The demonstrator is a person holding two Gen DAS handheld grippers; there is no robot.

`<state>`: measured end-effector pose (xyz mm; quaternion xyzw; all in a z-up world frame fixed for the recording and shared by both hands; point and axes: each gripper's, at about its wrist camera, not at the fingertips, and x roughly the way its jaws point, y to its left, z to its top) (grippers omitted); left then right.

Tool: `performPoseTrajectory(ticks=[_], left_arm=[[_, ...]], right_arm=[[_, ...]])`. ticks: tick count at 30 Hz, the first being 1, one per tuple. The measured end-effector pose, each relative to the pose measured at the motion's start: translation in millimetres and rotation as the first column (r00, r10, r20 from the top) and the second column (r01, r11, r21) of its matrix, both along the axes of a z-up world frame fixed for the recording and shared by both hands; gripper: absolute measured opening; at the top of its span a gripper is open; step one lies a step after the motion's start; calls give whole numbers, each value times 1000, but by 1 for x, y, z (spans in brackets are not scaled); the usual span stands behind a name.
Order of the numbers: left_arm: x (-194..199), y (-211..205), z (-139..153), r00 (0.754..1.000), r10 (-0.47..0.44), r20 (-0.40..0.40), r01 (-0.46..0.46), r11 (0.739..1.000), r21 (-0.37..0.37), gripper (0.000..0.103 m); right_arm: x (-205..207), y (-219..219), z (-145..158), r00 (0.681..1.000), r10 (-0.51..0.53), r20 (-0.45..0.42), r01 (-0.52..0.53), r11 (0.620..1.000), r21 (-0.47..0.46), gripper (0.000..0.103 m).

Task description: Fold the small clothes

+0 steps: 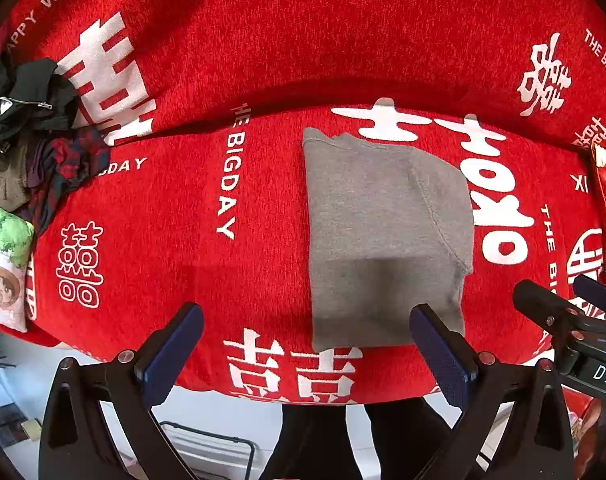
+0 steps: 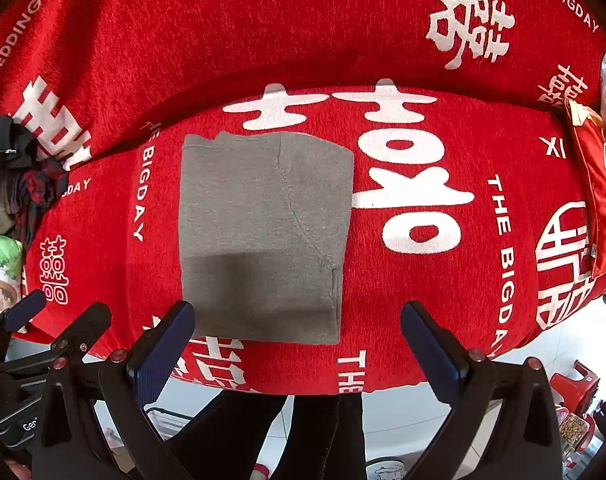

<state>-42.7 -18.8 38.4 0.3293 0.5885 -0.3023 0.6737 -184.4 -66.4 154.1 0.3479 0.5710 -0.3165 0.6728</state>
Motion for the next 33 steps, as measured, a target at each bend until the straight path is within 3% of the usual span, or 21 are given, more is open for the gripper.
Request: performPoseTrajectory(ticks=[33], left_arm=[[-3,2,-2,999,-4,45,2,1000,29,103]], right_arm=[[-3,-1,-3,1000,-5,-3,5,1000,0,102]])
